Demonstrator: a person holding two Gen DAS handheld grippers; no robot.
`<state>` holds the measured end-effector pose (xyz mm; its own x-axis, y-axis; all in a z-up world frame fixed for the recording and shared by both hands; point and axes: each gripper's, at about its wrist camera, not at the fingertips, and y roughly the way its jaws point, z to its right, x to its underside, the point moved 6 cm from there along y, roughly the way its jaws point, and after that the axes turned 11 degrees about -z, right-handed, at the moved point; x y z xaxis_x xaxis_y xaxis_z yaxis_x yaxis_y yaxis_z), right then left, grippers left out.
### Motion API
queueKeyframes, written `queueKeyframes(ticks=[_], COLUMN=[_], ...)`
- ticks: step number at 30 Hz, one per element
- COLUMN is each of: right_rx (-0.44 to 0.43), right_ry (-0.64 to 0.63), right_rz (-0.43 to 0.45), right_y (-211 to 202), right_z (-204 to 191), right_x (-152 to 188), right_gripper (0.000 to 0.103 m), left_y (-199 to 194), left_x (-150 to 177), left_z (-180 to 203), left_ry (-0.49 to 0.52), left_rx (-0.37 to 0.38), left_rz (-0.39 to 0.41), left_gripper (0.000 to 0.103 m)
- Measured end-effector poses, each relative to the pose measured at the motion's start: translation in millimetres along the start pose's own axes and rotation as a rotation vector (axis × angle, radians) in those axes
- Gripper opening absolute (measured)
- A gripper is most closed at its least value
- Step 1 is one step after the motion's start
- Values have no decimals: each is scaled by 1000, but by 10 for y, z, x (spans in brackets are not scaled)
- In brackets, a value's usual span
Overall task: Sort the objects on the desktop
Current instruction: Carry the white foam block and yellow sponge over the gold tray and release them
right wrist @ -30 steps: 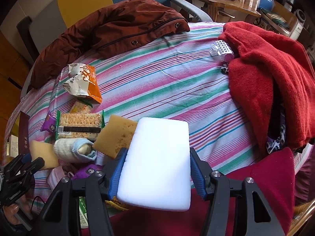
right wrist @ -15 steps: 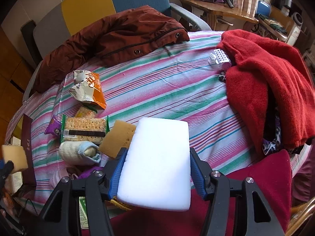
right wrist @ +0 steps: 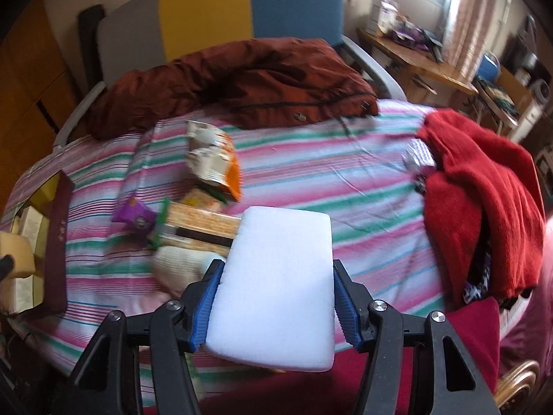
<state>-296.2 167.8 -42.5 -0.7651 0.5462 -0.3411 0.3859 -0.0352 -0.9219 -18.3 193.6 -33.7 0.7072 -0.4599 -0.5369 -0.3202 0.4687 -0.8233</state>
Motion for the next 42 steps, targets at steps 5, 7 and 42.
queueKeyframes(ticks=[5, 7, 42], right_rx=[-60, -89, -527], right_ry=[-88, -117, -201], right_rz=[61, 78, -14], right_y=[-215, -266, 552], right_z=[-708, -1007, -4114], right_x=[-67, -63, -738], right_gripper=[60, 60, 75], left_y=[-18, -26, -73], left_x=[122, 167, 606], left_z=[-302, -411, -1618], left_ry=[-66, -89, -317], left_rx=[-21, -29, -134], left_rz=[-9, -11, -36], left_gripper=[53, 53, 61])
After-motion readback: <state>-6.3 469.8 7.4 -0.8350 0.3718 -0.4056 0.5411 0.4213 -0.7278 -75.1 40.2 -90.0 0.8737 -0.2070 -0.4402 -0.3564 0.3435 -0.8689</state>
